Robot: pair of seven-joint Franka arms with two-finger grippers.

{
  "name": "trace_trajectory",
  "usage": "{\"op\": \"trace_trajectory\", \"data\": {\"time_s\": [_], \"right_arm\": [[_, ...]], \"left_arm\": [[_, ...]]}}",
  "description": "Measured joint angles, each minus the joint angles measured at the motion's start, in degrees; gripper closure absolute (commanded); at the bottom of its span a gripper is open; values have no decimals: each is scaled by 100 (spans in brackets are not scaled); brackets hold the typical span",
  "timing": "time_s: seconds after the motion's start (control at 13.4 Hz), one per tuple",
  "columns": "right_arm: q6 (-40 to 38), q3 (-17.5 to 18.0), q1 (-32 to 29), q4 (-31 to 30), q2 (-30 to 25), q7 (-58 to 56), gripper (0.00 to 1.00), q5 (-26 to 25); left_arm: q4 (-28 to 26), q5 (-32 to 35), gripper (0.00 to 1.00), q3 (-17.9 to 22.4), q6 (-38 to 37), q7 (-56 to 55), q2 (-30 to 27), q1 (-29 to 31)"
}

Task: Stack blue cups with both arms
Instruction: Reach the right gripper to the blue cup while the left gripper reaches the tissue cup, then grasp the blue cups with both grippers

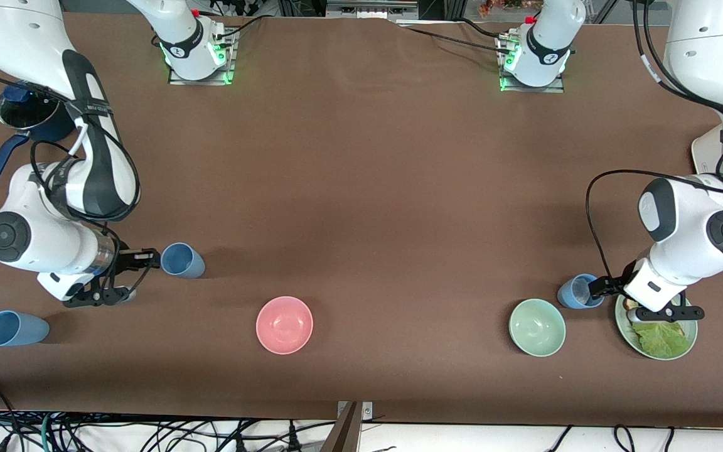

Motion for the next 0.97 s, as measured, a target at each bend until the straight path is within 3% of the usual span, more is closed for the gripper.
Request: {"op": "trace_trajectory", "data": {"time_s": [0.45, 0.6, 0.97], "right_arm": [[108, 21, 3, -243, 16, 9, 49, 2], [111, 24, 4, -310, 15, 10, 49, 5], [158, 31, 4, -450, 13, 11, 53, 6]], "left_arm": [[-15, 0, 0, -53, 30, 0, 227, -6], [-18, 0, 5, -67, 30, 0, 299, -6], [-18, 0, 50, -69, 32, 0, 346, -6]]}}
